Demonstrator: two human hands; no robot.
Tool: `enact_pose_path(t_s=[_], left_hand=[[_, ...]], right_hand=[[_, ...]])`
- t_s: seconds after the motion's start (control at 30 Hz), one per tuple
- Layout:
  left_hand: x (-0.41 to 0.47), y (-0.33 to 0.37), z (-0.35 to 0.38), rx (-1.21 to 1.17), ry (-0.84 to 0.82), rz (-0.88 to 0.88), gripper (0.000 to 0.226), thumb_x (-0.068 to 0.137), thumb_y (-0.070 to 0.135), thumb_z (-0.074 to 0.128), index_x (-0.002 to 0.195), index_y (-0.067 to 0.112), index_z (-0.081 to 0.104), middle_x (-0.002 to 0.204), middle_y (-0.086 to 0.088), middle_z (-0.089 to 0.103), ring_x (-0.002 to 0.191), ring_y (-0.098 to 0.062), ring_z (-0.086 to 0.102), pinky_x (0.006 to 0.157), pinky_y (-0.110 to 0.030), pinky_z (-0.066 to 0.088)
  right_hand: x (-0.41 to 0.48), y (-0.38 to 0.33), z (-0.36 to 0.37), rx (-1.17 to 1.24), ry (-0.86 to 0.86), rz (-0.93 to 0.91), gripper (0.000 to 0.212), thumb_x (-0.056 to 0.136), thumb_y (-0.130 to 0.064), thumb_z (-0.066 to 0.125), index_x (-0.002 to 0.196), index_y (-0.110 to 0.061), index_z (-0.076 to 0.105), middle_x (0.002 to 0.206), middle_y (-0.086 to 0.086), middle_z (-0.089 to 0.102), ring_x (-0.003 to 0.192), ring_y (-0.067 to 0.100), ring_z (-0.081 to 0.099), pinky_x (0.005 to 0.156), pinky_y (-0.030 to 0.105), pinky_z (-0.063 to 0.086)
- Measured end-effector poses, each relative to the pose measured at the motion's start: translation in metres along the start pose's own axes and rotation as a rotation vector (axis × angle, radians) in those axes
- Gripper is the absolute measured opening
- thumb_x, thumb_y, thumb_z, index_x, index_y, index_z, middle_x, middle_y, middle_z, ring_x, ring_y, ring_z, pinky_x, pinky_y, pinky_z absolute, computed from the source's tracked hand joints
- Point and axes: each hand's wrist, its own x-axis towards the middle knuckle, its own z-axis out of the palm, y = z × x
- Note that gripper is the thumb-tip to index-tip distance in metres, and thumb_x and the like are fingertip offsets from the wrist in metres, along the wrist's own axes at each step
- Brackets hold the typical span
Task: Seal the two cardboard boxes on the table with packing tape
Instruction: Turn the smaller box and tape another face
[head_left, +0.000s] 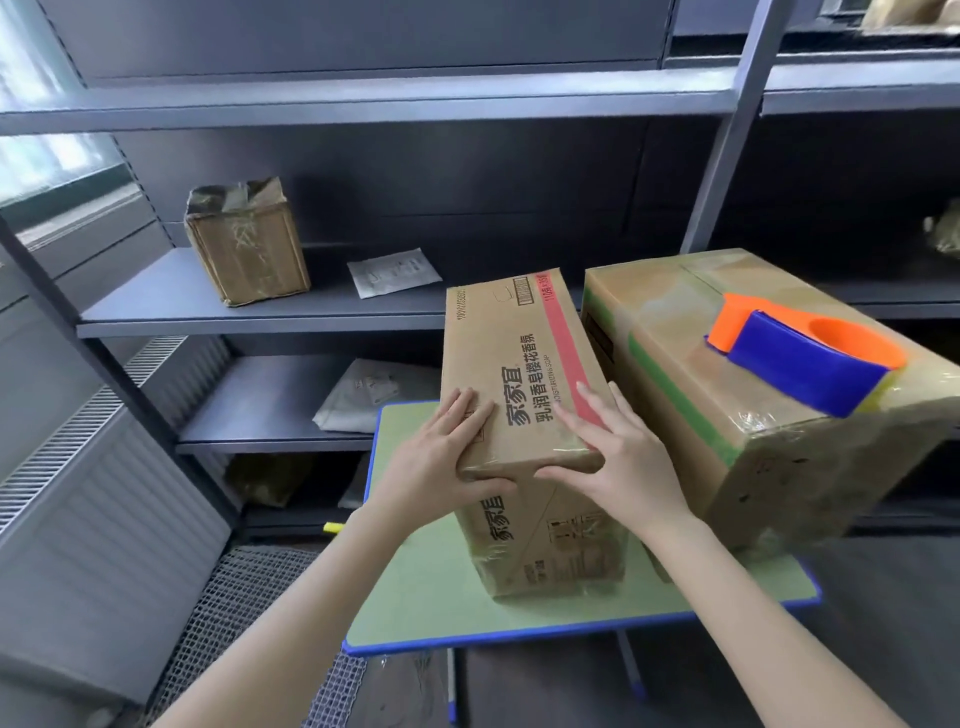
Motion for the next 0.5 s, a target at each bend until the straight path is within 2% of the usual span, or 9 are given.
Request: enact_pose_path(t_s=[0.13,0.23,0.27,0.3,0.37,0.43,0.5], left_hand=[[0.002,0.009,0.002,-0.013,0.09,0.027,0.09,0.066,0.056,0.075,0.142,0.022,0.039,0.152,0.006,0.03,0.142,-0.006,0.016,0.108,-0.025,0.025],[0.0,0.017,-0.005,0.023,0.204,0.132,0.078,0.06,0.05,0.081,0.124,0.01,0.061,0.131,-0.001,0.058,0.126,-0.002,0.035,0.09,-0.036,0.05],[-0.001,0.016,-0.007,0.031,0.219,0.151,0.074,0.058,0.049,0.083,0.119,0.009,0.064,0.126,-0.001,0.061,0.123,-0.001,0.037,0.087,-0.037,0.053],[-0.003,0.013,-0.008,0.015,0.208,0.137,0.074,0.059,0.048,0.083,0.12,0.011,0.064,0.129,0.003,0.059,0.127,0.003,0.035,0.093,-0.032,0.049],[-0.011,0.007,-0.006,-0.123,0.136,0.05,0.081,0.061,0.046,0.082,0.131,0.018,0.054,0.141,0.012,0.041,0.135,0.009,0.02,0.108,-0.014,0.027],[-0.019,0.001,-0.001,-0.311,0.1,0.0,0.095,0.062,0.039,0.083,0.142,0.021,0.036,0.15,0.015,0.021,0.137,0.01,0.01,0.112,-0.012,0.017],[-0.025,-0.004,0.006,-0.4,0.074,-0.068,0.11,0.064,0.033,0.084,0.148,0.025,0.014,0.154,0.015,0.005,0.137,0.014,0.005,0.111,-0.011,0.017]], right_hand=[[-0.007,0.008,0.003,0.128,0.076,0.028,0.076,0.065,-0.068,0.055,0.127,-0.024,0.057,0.144,-0.001,0.042,0.139,0.029,0.026,0.105,0.044,0.033],[-0.019,0.009,0.011,0.2,0.133,0.036,0.072,0.065,-0.06,0.063,0.124,-0.019,0.059,0.141,-0.001,0.045,0.138,0.028,0.03,0.108,0.045,0.032],[-0.021,0.01,0.012,0.214,0.137,0.033,0.071,0.065,-0.057,0.065,0.124,-0.018,0.06,0.14,0.0,0.046,0.138,0.027,0.03,0.108,0.047,0.033],[-0.021,0.01,0.011,0.228,0.126,0.039,0.072,0.064,-0.056,0.065,0.124,-0.017,0.06,0.14,-0.001,0.046,0.138,0.026,0.029,0.109,0.048,0.032],[-0.015,0.008,0.004,0.146,0.066,0.033,0.076,0.064,-0.064,0.059,0.124,-0.017,0.06,0.14,0.0,0.047,0.14,0.024,0.024,0.111,0.053,0.027],[-0.003,0.003,-0.005,-0.149,-0.004,-0.029,0.089,0.065,-0.084,0.039,0.127,-0.022,0.058,0.14,0.002,0.047,0.142,0.026,0.019,0.114,0.057,0.013],[0.008,-0.003,-0.01,-0.283,-0.106,0.031,0.107,0.059,-0.096,0.015,0.138,-0.03,0.043,0.151,0.002,0.032,0.144,0.029,0.011,0.112,0.055,0.007]])
